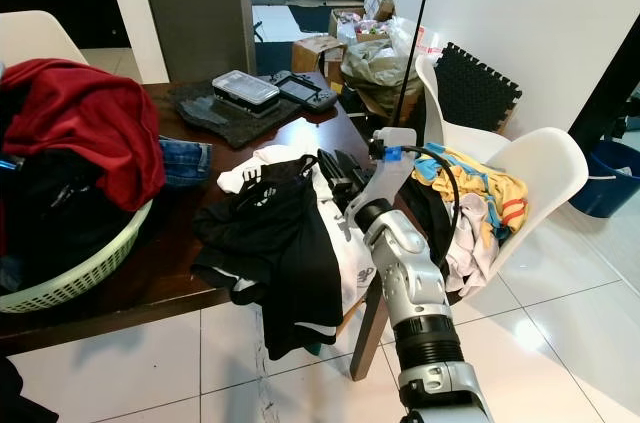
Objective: Hang hanger
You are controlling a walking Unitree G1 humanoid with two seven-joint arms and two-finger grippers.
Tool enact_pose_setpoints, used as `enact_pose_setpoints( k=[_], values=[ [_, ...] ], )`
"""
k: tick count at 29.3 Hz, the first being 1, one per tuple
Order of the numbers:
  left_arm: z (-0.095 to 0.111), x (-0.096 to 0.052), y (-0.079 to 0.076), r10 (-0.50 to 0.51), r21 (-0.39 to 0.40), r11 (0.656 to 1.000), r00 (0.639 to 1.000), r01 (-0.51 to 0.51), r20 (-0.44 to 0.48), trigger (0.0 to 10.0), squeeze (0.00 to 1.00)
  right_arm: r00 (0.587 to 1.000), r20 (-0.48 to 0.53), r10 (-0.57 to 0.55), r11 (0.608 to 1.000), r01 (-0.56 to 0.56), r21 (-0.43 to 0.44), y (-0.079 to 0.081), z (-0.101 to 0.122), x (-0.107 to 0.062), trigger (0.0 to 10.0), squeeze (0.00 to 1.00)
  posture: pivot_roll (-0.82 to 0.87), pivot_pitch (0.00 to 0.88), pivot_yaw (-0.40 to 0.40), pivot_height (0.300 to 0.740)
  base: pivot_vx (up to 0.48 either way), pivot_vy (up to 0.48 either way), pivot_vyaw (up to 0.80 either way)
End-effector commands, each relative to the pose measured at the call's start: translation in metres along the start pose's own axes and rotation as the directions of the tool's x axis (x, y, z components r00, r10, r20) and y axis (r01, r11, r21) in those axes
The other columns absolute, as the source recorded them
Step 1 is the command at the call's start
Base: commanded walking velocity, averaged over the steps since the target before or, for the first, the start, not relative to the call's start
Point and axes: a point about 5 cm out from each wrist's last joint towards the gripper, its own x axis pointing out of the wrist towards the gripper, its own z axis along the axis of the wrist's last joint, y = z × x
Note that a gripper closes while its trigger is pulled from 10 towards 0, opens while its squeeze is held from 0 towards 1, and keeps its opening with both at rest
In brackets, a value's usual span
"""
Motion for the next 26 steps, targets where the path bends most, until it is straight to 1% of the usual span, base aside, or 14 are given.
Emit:
enact_pose_setpoints(
  k=[1,5,12,13,15,16,17,18,19,21,22,23,24,26],
  values=[
    [0.0,0.0,0.01,0.031,0.037,0.999,1.0,-0.031,0.001,0.0,0.0,1.0,-0.022,-0.008,1.0,0.009,0.003,-0.003,-0.003,-0.002,10.0,0.0,0.09,0.0,-0.077,0.74,0.0,0.0,0.0],
    [0.005,0.0,0.012,0.049,0.027,0.998,0.998,-0.05,0.029,0.0,0.0,1.0,-0.026,-0.012,1.0,0.012,0.001,-0.003,-0.004,-0.002,10.0,0.0,0.09,0.0,-0.077,0.74,0.0,0.0,0.0],
    [0.035,0.001,0.029,0.184,-0.014,0.983,0.965,-0.185,0.189,0.0,0.0,1.0,-0.026,-0.017,1.0,0.017,-0.001,-0.004,-0.004,-0.003,10.0,0.0,0.09,0.0,-0.075,0.74,0.0,0.0,0.0],
    [0.053,0.0,0.035,0.227,-0.045,0.974,0.934,-0.223,0.276,0.0,0.0,0.999,-0.026,-0.019,1.0,0.019,-0.002,-0.005,-0.003,-0.003,10.0,0.0,0.09,0.0,-0.074,0.74,0.0,0.0,0.0],
    [0.053,0.0,0.035,0.227,-0.045,0.974,0.934,-0.223,0.276,0.0,0.0,0.999,-0.026,-0.019,1.0,0.019,-0.002,-0.005,-0.003,-0.003,10.0,0.0,0.09,0.0,-0.074,0.74,0.0,0.0,0.0],
    [0.073,-0.002,0.04,0.261,-0.08,0.965,0.893,-0.25,0.366,0.0,0.0,0.999,-0.024,-0.021,1.0,0.021,-0.003,-0.005,-0.003,-0.003,10.0,0.0,0.09,0.0,-0.071,0.74,0.0,0.0,0.0],
    [0.073,-0.002,0.04,0.261,-0.08,0.965,0.893,-0.25,0.366,0.0,0.0,0.999,-0.024,-0.021,1.0,0.021,-0.003,-0.005,-0.003,-0.003,10.0,0.0,0.09,0.0,-0.071,0.74,0.0,0.0,0.0],
    [0.102,-0.008,0.046,0.302,-0.13,0.953,0.819,-0.274,0.488,0.0,0.0,0.999,-0.022,-0.025,1.0,0.025,-0.004,-0.006,-0.002,-0.003,10.0,0.0,0.08,0.0,-0.069,0.74,0.0,0.0,0.0],
    [0.102,-0.008,0.046,0.302,-0.13,0.953,0.819,-0.274,0.488,0.0,0.0,0.999,-0.022,-0.025,1.0,0.025,-0.004,-0.006,-0.002,-0.003,10.0,0.0,0.08,0.0,-0.069,0.74,0.0,0.0,0.0],
    [0.146,-0.022,0.059,0.38,-0.214,0.923,0.659,-0.321,0.649,0.0,0.0,0.999,-0.019,-0.031,1.0,0.031,-0.005,-0.007,-0.001,-0.003,10.0,0.0,0.08,0.0,-0.068,0.74,0.0,0.0,0.0],
    [0.146,-0.022,0.059,0.38,-0.214,0.923,0.659,-0.321,0.649,0.0,0.0,0.999,-0.019,-0.031,1.0,0.031,-0.005,-0.007,-0.001,-0.003,10.0,0.0,0.08,0.0,-0.068,0.74,0.0,0.0,0.0],
    [0.161,-0.028,0.067,0.421,-0.258,0.903,0.59,-0.343,0.689,0.0,0.0,0.999,-0.017,-0.033,0.999,0.033,-0.005,-0.007,-0.001,-0.003,10.0,0.0,0.08,0.0,-0.068,0.74,0.0,0.0,0.0],
    [0.161,-0.028,0.067,0.421,-0.258,0.903,0.59,-0.343,0.689,0.0,0.0,0.999,-0.017,-0.033,0.999,0.033,-0.005,-0.007,-0.001,-0.003,10.0,0.0,0.08,0.0,-0.068,0.74,0.0,0.0,0.0],
    [0.187,-0.037,0.075,0.467,-0.357,0.882,0.481,-0.307,0.742,0.0,0.0,0.999,-0.012,-0.035,0.999,0.035,-0.005,-0.007,0.0,-0.001,10.0,0.0,0.09,0.0,-0.065,0.74,0.0,0.0,0.0]
  ],
)
